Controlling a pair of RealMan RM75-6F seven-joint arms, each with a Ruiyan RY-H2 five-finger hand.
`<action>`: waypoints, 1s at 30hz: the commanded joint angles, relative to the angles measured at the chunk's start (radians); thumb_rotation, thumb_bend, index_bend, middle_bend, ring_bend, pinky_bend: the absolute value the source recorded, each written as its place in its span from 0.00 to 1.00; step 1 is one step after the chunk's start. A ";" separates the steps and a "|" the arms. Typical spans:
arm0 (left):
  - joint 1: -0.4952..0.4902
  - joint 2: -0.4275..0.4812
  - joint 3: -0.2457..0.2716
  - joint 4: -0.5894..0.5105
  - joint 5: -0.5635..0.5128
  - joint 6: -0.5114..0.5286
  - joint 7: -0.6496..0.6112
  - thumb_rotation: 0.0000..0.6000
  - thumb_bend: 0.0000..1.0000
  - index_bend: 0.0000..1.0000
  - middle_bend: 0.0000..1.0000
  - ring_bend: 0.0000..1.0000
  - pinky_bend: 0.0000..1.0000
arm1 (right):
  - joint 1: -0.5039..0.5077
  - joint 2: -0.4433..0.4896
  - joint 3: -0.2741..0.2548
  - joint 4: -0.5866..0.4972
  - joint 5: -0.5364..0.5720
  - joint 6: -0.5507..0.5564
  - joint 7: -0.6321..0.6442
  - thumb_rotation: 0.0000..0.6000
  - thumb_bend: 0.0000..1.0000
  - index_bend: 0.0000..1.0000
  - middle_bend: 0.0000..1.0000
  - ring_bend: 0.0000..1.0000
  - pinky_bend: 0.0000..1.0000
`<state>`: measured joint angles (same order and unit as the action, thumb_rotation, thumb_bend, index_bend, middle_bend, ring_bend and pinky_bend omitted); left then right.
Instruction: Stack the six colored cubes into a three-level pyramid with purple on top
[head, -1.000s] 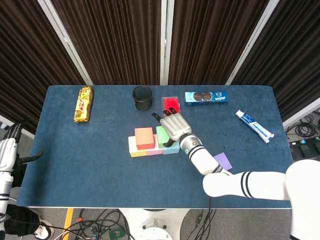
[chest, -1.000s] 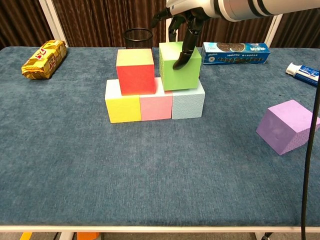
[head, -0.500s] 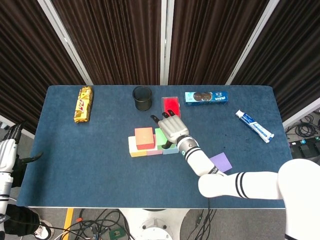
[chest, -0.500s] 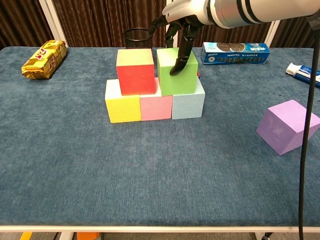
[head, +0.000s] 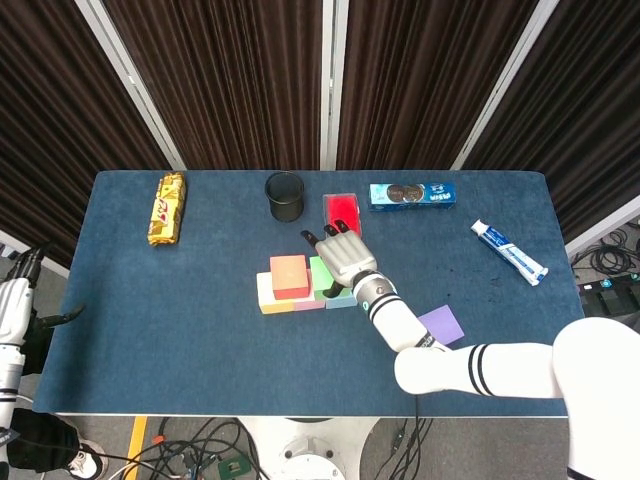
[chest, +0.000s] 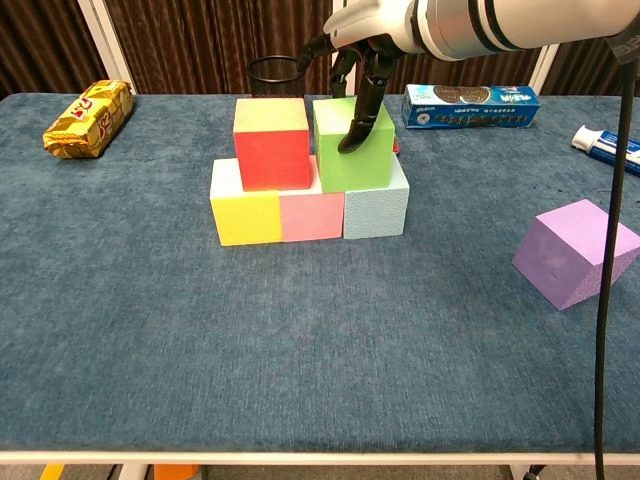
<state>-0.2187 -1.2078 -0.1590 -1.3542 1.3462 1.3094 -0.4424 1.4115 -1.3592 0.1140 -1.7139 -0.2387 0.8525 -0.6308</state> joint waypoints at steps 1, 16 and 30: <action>0.001 0.000 0.001 0.000 0.001 0.001 -0.002 1.00 0.16 0.06 0.08 0.03 0.15 | -0.001 0.005 0.004 -0.001 0.001 -0.013 0.006 1.00 0.08 0.00 0.38 0.05 0.00; 0.002 0.003 0.001 0.000 0.004 -0.002 -0.008 1.00 0.16 0.06 0.08 0.03 0.15 | 0.006 0.018 -0.008 0.002 -0.001 -0.061 0.019 1.00 0.00 0.00 0.10 0.00 0.00; 0.009 0.013 -0.003 -0.012 -0.002 0.002 -0.012 1.00 0.16 0.06 0.08 0.03 0.15 | 0.018 0.103 0.053 -0.055 -0.029 -0.092 0.099 1.00 0.00 0.00 0.08 0.00 0.00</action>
<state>-0.2100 -1.1945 -0.1615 -1.3659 1.3440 1.3113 -0.4557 1.4223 -1.2442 0.1611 -1.7768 -0.2686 0.7622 -0.5395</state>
